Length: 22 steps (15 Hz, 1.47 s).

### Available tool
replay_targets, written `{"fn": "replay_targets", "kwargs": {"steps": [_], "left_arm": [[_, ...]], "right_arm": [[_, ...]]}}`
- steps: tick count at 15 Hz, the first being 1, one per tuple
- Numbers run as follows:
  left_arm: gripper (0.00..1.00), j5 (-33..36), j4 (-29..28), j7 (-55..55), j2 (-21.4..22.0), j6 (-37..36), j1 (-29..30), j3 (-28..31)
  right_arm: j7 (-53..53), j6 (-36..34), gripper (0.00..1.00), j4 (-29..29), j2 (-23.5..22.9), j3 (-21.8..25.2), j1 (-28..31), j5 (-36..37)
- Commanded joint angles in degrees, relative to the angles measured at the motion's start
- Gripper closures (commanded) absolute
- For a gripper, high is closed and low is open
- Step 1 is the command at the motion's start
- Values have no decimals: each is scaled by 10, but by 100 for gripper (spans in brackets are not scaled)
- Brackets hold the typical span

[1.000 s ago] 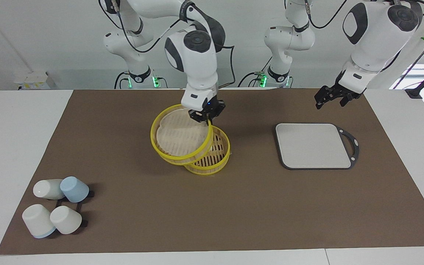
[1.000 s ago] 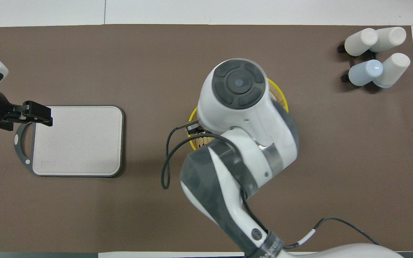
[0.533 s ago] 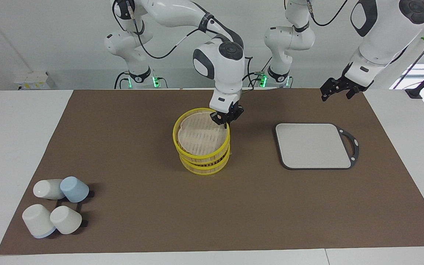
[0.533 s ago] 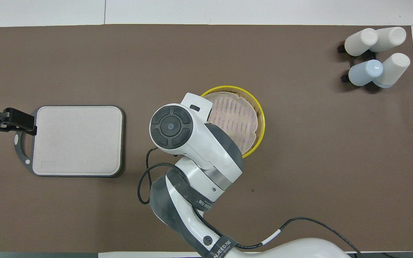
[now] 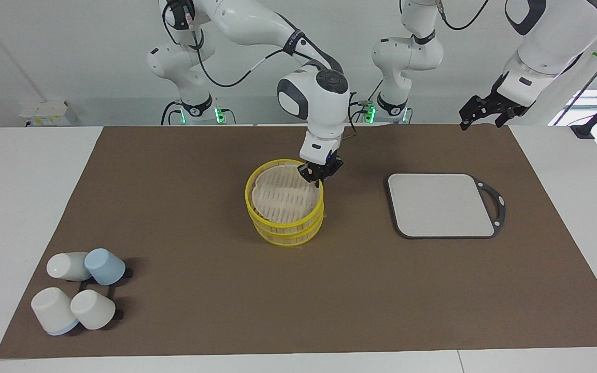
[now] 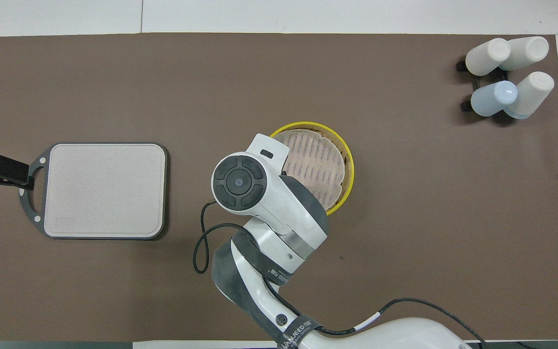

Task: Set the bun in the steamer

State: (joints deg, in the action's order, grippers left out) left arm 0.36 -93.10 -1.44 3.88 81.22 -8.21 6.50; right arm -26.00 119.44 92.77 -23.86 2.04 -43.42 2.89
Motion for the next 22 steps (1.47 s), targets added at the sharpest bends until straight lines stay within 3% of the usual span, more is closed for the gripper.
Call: {"fn": "replay_targets", "kwargs": {"steps": [1,11,16,17,18,20,22], "left_arm": [[0,-5,-2,10,7,-5,13,-14],[0,-14,-3,12,14,3,11,-6],[0,-14,-4,12,14,8,10,-6],[0,-14,-4,12,14,8,8,-6],[0,-14,-4,12,15,8,7,-6],[0,-14,-8,12,15,9,6,-6],[0,-14,-8,11,15,11,6,-6]], "right_arm": [[-20,12,100,31,25,1,-3,3],[-44,75,100,56,22,1,-13,2],[-46,67,29,52,22,1,-13,0],[-47,60,7,46,22,1,-13,0],[-47,38,0,23,22,1,-10,0],[-39,-28,0,-34,22,5,10,0],[-34,-68,0,-40,57,4,58,-1]]}}
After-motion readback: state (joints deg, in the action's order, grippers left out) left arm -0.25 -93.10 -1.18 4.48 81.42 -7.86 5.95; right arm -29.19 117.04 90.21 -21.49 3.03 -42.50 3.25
